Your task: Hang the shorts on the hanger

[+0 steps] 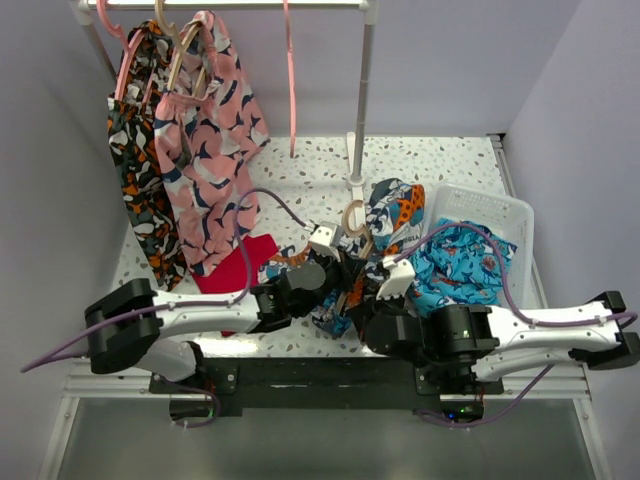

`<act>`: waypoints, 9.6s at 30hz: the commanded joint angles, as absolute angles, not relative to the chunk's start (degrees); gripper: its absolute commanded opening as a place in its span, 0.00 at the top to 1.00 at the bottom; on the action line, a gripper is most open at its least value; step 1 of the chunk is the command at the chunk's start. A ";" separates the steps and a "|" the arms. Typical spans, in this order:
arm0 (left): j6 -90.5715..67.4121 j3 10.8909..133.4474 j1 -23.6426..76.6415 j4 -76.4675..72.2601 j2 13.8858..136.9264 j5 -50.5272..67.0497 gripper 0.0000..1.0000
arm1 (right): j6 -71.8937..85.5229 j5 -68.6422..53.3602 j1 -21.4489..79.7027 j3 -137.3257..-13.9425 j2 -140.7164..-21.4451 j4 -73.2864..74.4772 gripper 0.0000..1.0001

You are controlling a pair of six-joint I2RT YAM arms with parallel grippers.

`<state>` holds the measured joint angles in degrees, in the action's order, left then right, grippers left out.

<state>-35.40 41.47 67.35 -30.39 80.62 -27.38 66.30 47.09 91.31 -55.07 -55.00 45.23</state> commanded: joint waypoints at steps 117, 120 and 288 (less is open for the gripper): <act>-10.47 81.72 60.73 42.35 58.79 -6.85 1.00 | 23.38 34.11 43.59 -90.49 -71.27 43.76 1.00; -8.10 88.75 60.73 46.40 60.82 -7.03 1.00 | 22.06 33.84 43.42 -97.35 -72.77 45.17 1.00; -26.01 49.66 60.91 34.97 38.76 -13.01 1.00 | 26.92 27.76 61.35 -82.43 -70.57 14.67 0.12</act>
